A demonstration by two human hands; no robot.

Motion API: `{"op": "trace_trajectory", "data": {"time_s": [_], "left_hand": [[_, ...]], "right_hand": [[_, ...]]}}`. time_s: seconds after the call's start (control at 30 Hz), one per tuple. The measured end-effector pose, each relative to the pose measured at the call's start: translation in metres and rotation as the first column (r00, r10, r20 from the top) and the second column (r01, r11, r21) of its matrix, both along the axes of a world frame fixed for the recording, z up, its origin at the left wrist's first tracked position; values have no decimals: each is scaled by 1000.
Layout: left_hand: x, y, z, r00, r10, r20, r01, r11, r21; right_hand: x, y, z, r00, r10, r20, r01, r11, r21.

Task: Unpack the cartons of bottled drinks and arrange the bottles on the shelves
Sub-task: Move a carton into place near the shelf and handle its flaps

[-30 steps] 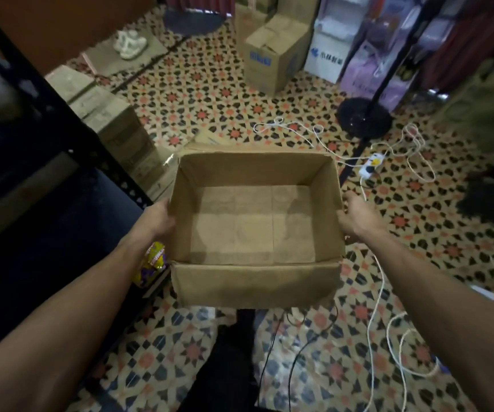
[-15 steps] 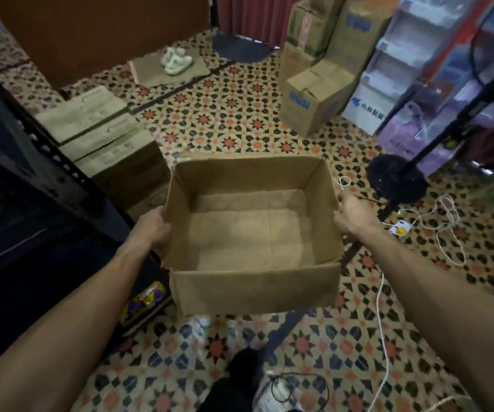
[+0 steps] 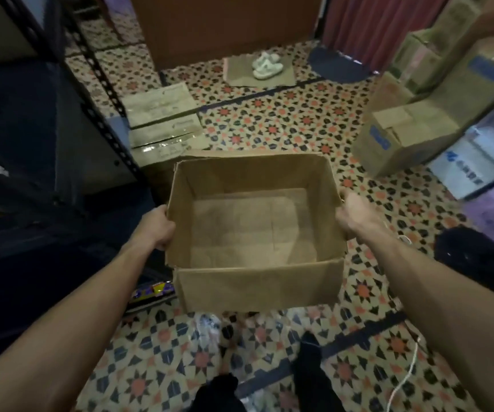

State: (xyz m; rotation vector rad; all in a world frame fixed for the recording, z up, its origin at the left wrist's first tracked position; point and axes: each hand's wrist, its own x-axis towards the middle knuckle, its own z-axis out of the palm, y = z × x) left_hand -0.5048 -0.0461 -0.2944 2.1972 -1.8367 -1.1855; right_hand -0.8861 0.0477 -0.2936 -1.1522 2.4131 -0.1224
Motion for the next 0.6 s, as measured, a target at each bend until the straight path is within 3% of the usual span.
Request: {"op": "trace_trajectory", "data": {"time_s": [0.4,0.6], "left_hand": [[-42,44,-12,928,367,56,-364,929,-58],[-49,46,-34,881,465,85,-471,878,79]], "right_hand": [[-47,-143,-10,897,441,31,-439,896,-66],[-26,-215,-24,761,649,7,-648,760,-49]]}}
